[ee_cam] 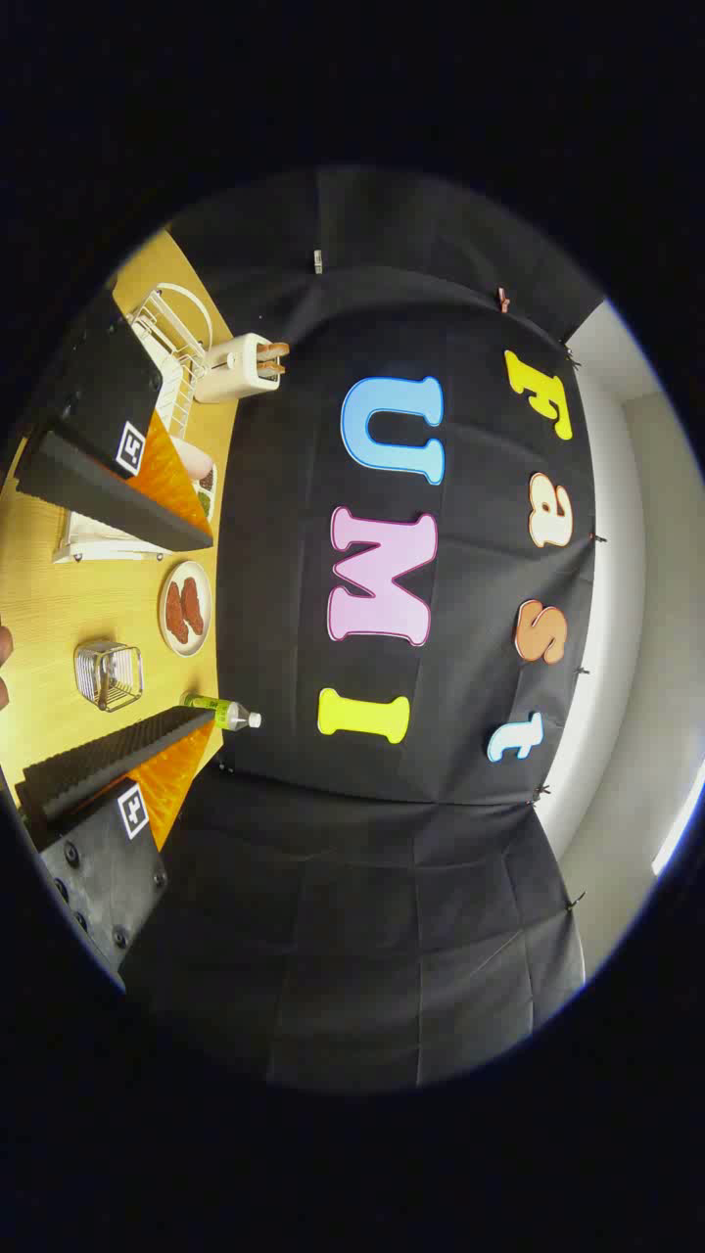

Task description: Take the plate from the dish rack, then take the spoon from the basket and place it into the plate.

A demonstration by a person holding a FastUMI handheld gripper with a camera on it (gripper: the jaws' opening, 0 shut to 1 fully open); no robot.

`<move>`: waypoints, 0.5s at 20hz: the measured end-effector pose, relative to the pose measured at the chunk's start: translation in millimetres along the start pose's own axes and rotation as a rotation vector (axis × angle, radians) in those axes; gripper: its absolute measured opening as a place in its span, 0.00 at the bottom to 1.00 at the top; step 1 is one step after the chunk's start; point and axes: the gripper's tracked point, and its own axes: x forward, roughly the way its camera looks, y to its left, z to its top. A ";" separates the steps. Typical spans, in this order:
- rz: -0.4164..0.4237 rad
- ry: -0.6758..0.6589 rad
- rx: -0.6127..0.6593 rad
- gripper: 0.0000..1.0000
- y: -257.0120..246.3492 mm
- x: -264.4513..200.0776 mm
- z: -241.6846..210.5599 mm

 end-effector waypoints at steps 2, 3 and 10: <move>0.002 0.006 -0.003 0.98 -0.2 0.1 -1.6; 0.005 0.010 -0.002 0.98 1.4 0.4 -2.7; 0.017 0.037 -0.008 0.98 5.5 4.1 -8.1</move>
